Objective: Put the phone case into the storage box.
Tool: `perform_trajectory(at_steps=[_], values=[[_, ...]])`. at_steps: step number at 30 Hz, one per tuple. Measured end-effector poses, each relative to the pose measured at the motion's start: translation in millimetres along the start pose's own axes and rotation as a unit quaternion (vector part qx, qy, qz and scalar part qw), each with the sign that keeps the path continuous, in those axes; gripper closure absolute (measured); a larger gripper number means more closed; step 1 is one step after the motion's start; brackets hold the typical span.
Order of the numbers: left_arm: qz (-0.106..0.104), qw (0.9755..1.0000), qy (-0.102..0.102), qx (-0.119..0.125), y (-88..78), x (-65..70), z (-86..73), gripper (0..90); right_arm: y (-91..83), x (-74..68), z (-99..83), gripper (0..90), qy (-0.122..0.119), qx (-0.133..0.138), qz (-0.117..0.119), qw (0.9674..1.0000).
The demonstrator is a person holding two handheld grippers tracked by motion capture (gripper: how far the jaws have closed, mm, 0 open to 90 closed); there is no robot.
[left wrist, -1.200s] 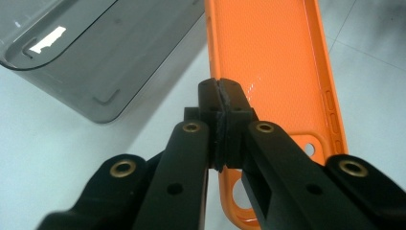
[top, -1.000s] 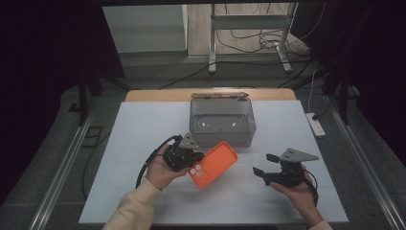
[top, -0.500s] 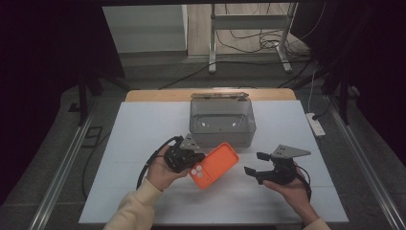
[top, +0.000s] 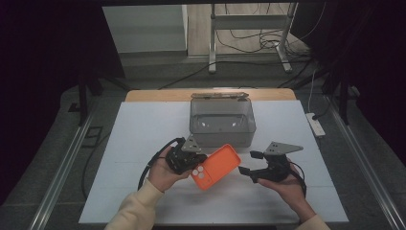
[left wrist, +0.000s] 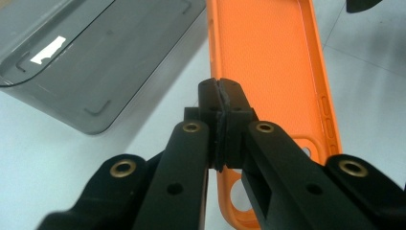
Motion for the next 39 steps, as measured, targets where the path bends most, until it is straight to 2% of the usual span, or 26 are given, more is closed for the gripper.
perform_trajectory(at_steps=[12,27,34,39], values=[[-0.004,1.0000,0.006,0.000,1.3,4.7,0.1,89.3,14.9,-0.3,6.8,20.9,-0.001,-0.022,0.013,0.9997],[-0.009,0.9998,0.017,0.007,-1.2,9.0,3.4,89.3,24.8,5.7,13.9,22.3,0.014,-0.026,0.026,0.9992],[-0.009,0.9995,0.026,0.014,-2.6,12.0,5.2,89.2,29.2,8.5,18.7,30.5,0.022,-0.024,0.049,0.9983],[-0.006,0.9995,0.024,0.019,-3.7,11.8,5.3,89.2,31.8,8.7,20.1,45.4,0.025,-0.020,0.069,0.9971]])
Point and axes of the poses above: each handheld gripper's, and its own axes: y roughly forward along the jaws, z roughly out of its top, x roughly to its right, the point moved 2 cm from there along y, roughly forward along the jaws, and after that the axes turned 13 degrees about z, right-handed, at the moved point
